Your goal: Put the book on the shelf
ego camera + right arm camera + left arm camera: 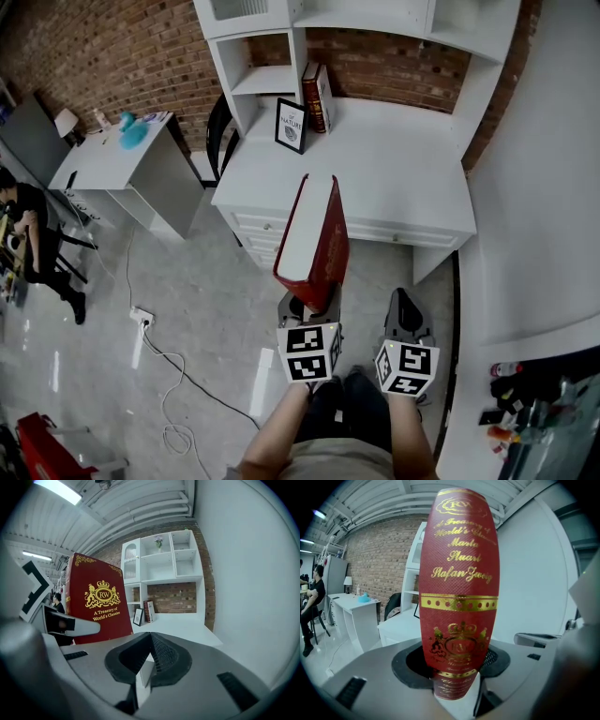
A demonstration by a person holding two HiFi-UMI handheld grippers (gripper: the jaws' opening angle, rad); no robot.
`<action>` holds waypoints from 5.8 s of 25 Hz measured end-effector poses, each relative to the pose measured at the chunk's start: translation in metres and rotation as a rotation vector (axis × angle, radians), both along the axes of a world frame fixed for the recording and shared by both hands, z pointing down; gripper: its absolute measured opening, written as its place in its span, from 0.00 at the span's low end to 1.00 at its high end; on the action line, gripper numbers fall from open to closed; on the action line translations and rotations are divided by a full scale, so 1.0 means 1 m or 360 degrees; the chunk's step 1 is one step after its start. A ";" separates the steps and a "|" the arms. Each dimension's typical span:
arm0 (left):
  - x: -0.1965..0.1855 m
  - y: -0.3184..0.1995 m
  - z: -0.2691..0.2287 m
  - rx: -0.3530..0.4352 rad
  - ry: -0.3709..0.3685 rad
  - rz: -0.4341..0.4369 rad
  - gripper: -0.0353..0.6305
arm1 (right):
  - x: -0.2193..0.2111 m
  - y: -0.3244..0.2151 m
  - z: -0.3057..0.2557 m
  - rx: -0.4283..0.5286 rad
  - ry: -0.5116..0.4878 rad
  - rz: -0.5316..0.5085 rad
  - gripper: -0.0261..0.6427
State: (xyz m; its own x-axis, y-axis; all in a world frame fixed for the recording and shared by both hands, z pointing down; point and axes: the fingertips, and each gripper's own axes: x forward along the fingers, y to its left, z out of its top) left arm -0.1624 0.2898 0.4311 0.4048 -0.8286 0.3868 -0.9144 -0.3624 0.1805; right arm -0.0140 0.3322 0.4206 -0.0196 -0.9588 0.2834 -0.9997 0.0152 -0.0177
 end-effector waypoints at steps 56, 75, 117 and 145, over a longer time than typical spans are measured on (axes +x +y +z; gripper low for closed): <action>0.101 -0.257 0.019 -0.0058 -0.0010 -0.0106 0.42 | 0.108 -0.264 0.016 -0.0037 -0.0002 -0.0096 0.06; 0.103 -0.374 0.027 -0.0080 -0.0012 0.0004 0.42 | 0.099 -0.384 0.025 -0.0063 -0.0045 -0.0002 0.06; 0.155 -0.509 0.051 -0.0159 -0.0062 -0.0113 0.42 | 0.161 -0.525 0.033 -0.0081 -0.0075 -0.0108 0.06; 0.189 -0.569 0.095 -0.0221 -0.0152 -0.0131 0.42 | 0.178 -0.559 0.071 -0.0189 -0.0114 -0.0225 0.06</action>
State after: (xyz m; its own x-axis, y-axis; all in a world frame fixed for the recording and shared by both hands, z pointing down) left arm 0.0269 -0.2790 0.5258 0.2934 -0.7933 0.5335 -0.9554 -0.2630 0.1344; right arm 0.1639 -0.2272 0.4919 -0.1762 -0.9048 0.3876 -0.9838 0.1493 -0.0989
